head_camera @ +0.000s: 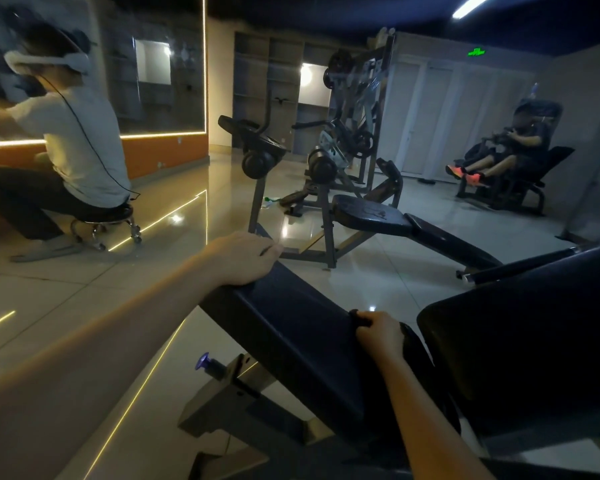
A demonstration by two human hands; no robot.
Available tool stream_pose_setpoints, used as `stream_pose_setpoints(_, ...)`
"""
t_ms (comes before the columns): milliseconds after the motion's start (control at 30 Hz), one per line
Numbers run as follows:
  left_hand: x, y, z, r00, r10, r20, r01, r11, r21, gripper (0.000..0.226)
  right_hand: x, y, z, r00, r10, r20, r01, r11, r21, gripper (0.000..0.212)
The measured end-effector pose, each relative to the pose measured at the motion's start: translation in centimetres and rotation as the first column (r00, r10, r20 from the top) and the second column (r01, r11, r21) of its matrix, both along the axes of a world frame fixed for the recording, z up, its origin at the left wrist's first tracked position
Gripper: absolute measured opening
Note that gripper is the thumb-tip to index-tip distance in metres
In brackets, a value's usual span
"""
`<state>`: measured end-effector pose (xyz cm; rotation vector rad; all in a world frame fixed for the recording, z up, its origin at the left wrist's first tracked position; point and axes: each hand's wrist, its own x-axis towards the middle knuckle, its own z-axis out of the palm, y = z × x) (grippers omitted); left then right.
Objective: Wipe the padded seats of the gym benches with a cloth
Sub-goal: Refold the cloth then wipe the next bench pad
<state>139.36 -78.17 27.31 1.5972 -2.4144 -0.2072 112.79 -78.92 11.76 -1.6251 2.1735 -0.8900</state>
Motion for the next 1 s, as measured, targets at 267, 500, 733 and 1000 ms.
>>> stream_pose_setpoints(267,0.2,-0.9,-0.1,0.998,-0.027,0.063,0.027,1.0,0.003,0.043,0.5,5.3,-1.0,0.984,0.181,0.0,-0.18,0.979,-0.101,0.049)
stream_pose_setpoints(500,-0.9,-1.8,-0.5,0.892,-0.062,0.447,0.071,0.998,-0.003,0.059,0.3,-1.5,0.2,0.989,0.132,-0.072,-0.136,0.989,-0.051,0.044)
stream_pose_setpoints(733,-3.2,-1.3,-0.9,0.864,-0.291,0.41,0.273,0.956,0.104,0.036,0.2,-0.5,0.1,0.988,0.154,-0.033,-0.156,0.986,-0.054,0.046)
stream_pose_setpoints(1000,-5.4,-2.5,-3.0,0.885,-0.327,0.331,0.297,0.945,0.139,0.033,0.5,6.5,-1.2,0.975,0.222,0.0,-0.219,0.963,-0.154,0.053)
